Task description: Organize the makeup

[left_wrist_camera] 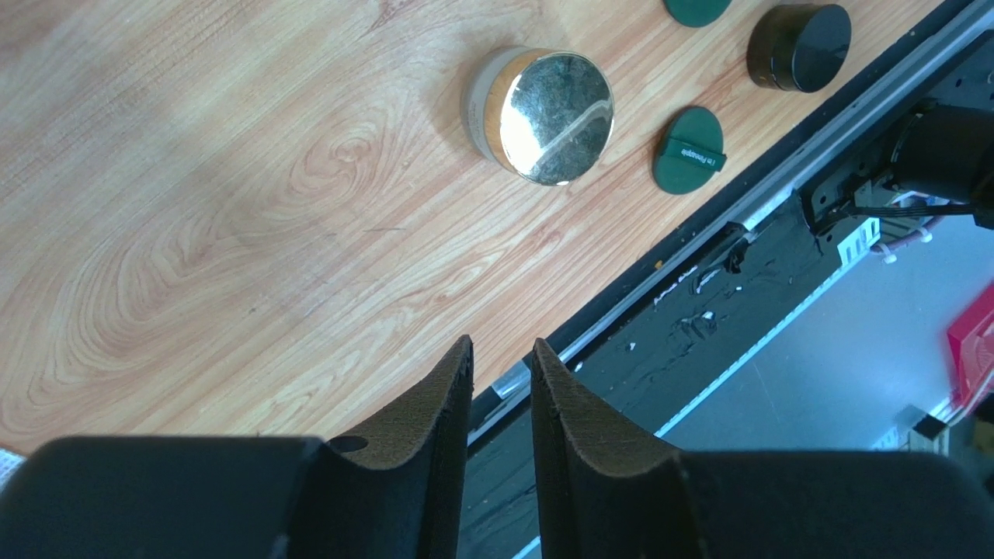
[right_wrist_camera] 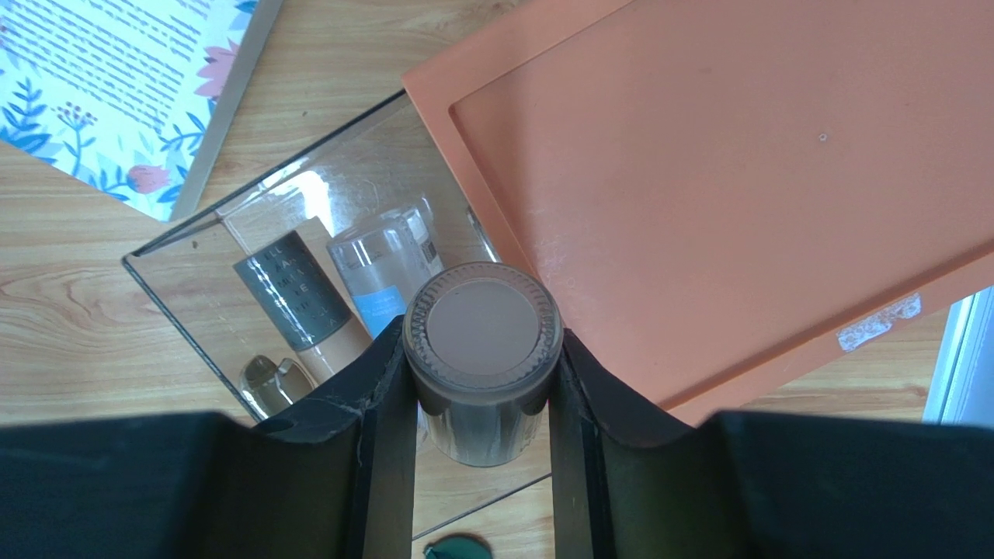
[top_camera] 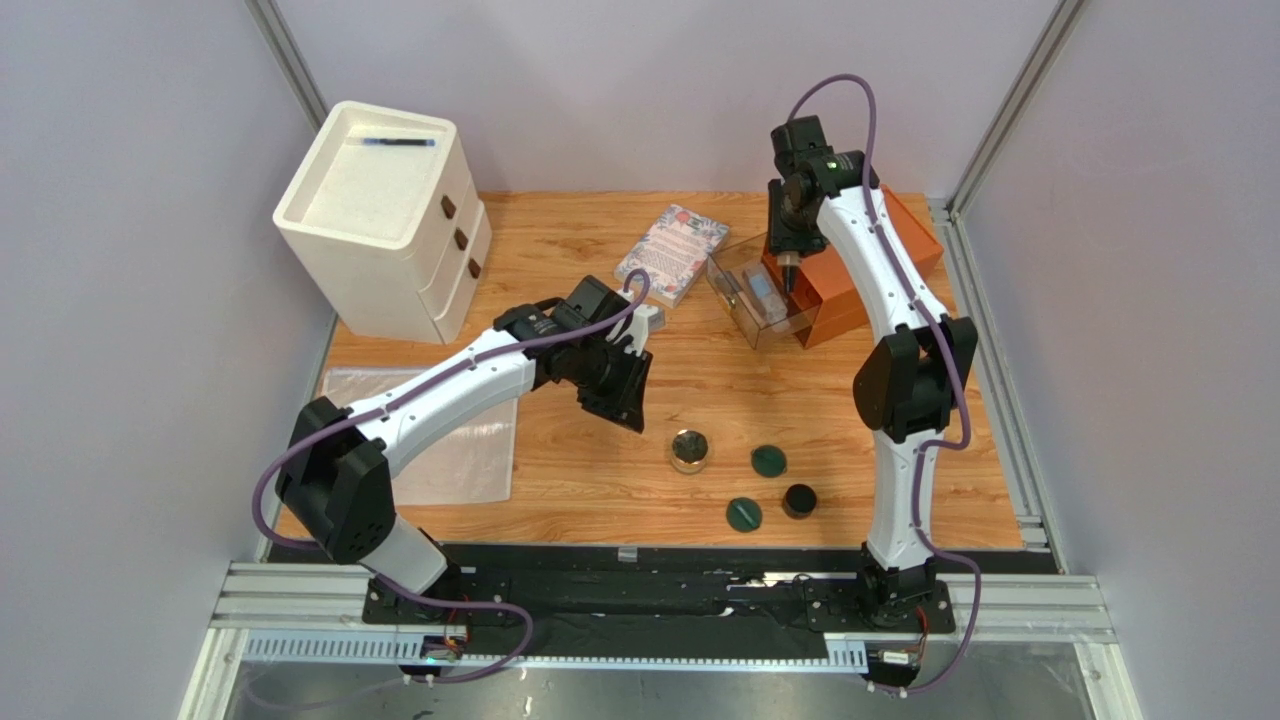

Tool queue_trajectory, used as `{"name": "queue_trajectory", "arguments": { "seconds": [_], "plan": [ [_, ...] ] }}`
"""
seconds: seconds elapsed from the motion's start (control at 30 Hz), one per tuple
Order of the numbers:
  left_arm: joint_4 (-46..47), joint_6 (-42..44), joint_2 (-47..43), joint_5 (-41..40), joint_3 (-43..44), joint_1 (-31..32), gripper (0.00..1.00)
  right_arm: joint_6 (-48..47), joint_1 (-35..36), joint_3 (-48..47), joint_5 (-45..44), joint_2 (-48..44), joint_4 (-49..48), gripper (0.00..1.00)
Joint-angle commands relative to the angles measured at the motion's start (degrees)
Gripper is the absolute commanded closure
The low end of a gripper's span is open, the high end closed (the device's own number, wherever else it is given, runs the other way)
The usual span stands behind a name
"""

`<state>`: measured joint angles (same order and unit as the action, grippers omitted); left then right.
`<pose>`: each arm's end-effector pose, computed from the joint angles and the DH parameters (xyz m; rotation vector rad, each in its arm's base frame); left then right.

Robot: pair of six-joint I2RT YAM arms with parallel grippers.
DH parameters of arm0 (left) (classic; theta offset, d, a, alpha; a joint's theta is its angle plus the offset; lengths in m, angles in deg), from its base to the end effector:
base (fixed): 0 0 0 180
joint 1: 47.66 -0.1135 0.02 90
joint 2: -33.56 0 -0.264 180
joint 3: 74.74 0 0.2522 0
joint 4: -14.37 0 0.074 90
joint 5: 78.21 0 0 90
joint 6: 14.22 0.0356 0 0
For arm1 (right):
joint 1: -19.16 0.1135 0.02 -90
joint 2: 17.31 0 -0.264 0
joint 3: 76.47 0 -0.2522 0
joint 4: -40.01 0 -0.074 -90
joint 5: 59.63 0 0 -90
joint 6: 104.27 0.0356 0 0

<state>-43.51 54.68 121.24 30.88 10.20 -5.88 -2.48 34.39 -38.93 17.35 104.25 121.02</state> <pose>0.2264 -0.2179 0.2714 0.6178 2.7051 -0.7768 0.4343 0.1099 0.3342 0.0011 2.5819 -0.1254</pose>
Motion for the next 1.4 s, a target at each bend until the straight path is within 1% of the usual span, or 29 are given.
{"name": "queue_trajectory", "arguments": {
  "seconds": [0.0,0.07,0.1,0.13,0.2,0.23,0.3,0.33,0.63,0.73,0.87,0.9,0.97,1.0,1.07,1.13,1.2,1.27,1.3,1.33,1.37],
  "plan": [
    [0.08,1.33,0.74,2.35,2.21,-1.26,0.69,-1.77,-0.28,1.61,-1.05,-0.88,-0.71,0.68],
    [0.17,1.33,0.74,2.27,2.39,-1.52,0.69,-1.95,-0.19,2.23,-0.17,-1.06,-0.88,0.62],
    [0.17,1.33,0.74,2.27,2.39,-1.61,0.7,-1.86,-0.19,2.93,-0.34,-1.06,-0.89,0.6],
    [0.26,1.24,0.83,2.35,2.39,-1.79,0.7,-1.86,-0.19,3.28,-0.78,-1.23,-1.06,0.56],
    [0.43,1.15,0.74,2.35,2.21,-1.96,0.7,-1.86,-0.28,3.9,-1.22,-1.23,-1.24,0.54],
    [0.52,1.06,0.65,2.44,1.86,-2.05,0.7,-1.77,-0.19,3.9,-1.66,-1.24,-1.24,0.5],
    [0.7,0.8,0.48,2.44,1.6,-2.14,0.7,-1.86,-0.19,3.9,-1.92,-1.24,-1.24,0.49],
    [0.87,0.8,0.39,2.53,1.51,-2.14,0.7,-1.86,-0.19,3.81,-1.93,-1.15,-1.32,0.45],
    [0.88,0.45,-0.14,2.18,1.24,-2.49,0.7,-1.42,-0.28,2.76,-2.72,-1.67,-1.41,0.44],
    [0.88,0.36,-0.23,2.18,1.33,-2.67,0.7,-1.51,-0.19,2.76,-1.67,-2.81,-1.59,0.43],
    [2.1,-0.16,-0.67,3.75,1.25,-2.93,0.7,-0.98,-0.19,4.5,2.72,-5.45,-1.59,0.42],
    [2.37,-0.6,-0.84,4.11,1.16,-3.19,0.7,-0.98,-0.28,5.82,5.34,-7.98,-2.28,0.42],
    [3.6,-1.48,-0.93,5.25,1.16,-3.37,0.7,-0.28,0.07,8.72,7.73,-10.89,-5.35,0.42],
    [3.86,-1.75,-0.76,5.51,1.24,-3.72,0.7,-0.37,0.24,12.3,10.09,-13.34,-6.59,0.43],
    [4.83,-2.53,-0.32,7.09,1.42,-4.07,0.7,-0.37,0.6,15.05,10.9,-15.38,-8.61,0.46],
    [6.31,-3.76,0.12,7.8,1.95,-4.51,0.71,-0.19,0.51,17.08,9.69,-16.53,-8.88,0.64],
    [7.64,-4.82,1.17,9.73,2.91,-4.86,0.74,1.04,-0.36,17.96,7.32,-16.7,-8.71,0.88],
    [10.01,-6.66,3.1,12.09,4.75,-5.13,0.81,2.96,-1.68,18.14,6.95,-16.97,-9.14,0.94],
    [10.89,-7.54,3.98,13.07,5.37,-5.3,0.85,3.58,-3.6,18.14,7.04,-16.97,-9.32,1.0],
    [13.77,-9.99,4.77,14.47,5.98,-5.65,0.97,4.37,-4.67,17.88,7.04,-16.79,-9.67,1.0],
    [15.54,-11.66,6.7,17.01,6.51,-5.92,1.0,4.9,-5.72,17.61,7.21,-16.62,-10.46,1.0]
  ]
}}
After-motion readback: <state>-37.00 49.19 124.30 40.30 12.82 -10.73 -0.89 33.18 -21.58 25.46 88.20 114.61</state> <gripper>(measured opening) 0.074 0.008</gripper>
